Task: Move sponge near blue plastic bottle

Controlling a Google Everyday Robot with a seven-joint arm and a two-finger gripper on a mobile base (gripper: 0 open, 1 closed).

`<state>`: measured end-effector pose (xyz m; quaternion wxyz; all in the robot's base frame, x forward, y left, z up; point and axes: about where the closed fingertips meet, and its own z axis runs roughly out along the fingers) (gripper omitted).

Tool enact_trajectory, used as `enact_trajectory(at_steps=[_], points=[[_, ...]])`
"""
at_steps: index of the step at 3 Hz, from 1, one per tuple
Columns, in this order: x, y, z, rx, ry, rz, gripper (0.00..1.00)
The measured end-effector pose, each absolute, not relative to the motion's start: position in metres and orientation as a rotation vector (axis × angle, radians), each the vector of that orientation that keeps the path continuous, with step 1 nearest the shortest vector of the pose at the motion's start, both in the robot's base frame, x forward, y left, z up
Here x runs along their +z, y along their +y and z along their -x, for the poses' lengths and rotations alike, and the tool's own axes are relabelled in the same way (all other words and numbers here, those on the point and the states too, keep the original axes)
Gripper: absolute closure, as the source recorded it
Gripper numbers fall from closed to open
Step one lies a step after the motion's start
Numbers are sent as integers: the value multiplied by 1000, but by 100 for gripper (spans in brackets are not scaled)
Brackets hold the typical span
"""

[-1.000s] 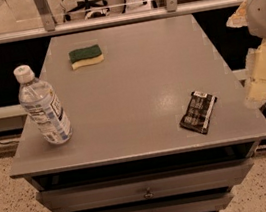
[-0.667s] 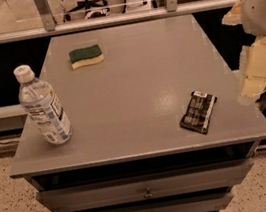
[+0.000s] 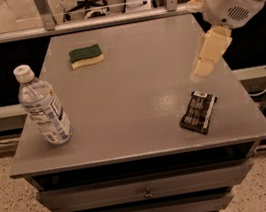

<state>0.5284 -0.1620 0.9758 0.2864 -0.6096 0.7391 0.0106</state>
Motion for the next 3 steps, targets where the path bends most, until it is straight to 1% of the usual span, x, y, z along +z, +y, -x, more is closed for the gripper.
enact_trajectory(at_steps=[1, 3], points=[[990, -108, -595, 147, 1764, 1521, 0], [989, -43, -673, 341, 1623, 1361, 0]])
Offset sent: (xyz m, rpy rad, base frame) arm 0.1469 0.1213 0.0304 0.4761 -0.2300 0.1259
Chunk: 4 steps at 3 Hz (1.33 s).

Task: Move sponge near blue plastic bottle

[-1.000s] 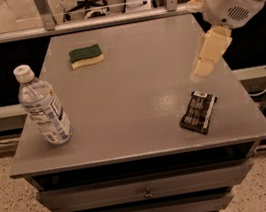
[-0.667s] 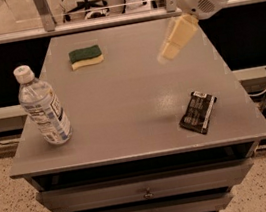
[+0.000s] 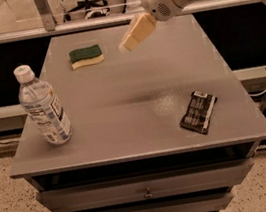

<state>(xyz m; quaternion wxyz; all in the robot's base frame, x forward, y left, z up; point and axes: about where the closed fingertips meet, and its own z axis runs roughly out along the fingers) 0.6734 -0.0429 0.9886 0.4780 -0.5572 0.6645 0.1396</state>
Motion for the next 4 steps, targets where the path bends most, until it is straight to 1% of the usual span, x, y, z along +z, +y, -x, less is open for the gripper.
enact_trajectory(at_steps=[1, 2, 3, 4], points=[[989, -43, -673, 341, 1623, 1361, 0], [981, -42, -689, 358, 1599, 1327, 0], [960, -33, -728, 386, 1564, 1267, 0], [929, -8, -767, 443, 1525, 1213, 0]])
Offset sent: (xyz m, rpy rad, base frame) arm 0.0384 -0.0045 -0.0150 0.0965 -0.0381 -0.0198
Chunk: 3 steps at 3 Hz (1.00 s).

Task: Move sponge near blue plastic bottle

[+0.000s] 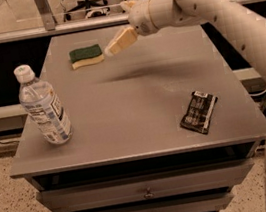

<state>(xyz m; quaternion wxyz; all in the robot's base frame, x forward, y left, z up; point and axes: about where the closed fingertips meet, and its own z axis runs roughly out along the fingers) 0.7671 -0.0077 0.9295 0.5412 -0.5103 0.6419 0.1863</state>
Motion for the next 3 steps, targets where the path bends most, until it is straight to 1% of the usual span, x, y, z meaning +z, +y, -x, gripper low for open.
enact_trajectory(at_steps=[1, 3], points=[[901, 12, -785, 504, 1528, 1171, 0], [858, 39, -795, 636, 1595, 1055, 0]])
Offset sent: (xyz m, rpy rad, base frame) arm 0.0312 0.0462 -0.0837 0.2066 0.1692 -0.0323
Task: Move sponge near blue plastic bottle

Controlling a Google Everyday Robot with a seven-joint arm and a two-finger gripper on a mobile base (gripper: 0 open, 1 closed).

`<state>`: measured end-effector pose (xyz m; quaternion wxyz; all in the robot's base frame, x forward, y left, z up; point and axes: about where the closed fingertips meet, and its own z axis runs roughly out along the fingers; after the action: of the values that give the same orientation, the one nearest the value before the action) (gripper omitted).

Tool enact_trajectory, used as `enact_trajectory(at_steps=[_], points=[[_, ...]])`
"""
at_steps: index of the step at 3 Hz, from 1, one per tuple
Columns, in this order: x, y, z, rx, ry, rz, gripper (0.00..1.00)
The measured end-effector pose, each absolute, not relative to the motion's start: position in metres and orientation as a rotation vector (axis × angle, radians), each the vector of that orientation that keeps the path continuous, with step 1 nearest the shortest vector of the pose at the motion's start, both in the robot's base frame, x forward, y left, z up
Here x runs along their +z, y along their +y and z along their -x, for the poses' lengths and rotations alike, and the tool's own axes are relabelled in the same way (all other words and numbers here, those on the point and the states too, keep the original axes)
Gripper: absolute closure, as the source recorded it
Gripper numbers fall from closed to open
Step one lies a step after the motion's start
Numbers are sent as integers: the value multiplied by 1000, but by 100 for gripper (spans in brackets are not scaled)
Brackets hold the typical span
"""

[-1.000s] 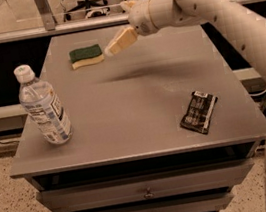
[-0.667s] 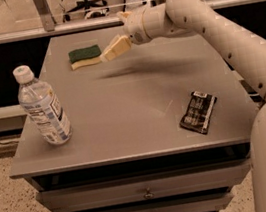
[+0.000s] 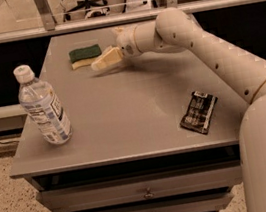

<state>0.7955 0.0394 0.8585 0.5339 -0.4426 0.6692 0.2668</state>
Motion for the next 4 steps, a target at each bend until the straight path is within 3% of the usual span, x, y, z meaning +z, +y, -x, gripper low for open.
enact_trajectory(at_steps=[2, 4], points=[[845, 59, -806, 683, 1609, 1016, 0], [843, 65, -805, 691, 1609, 1023, 41]])
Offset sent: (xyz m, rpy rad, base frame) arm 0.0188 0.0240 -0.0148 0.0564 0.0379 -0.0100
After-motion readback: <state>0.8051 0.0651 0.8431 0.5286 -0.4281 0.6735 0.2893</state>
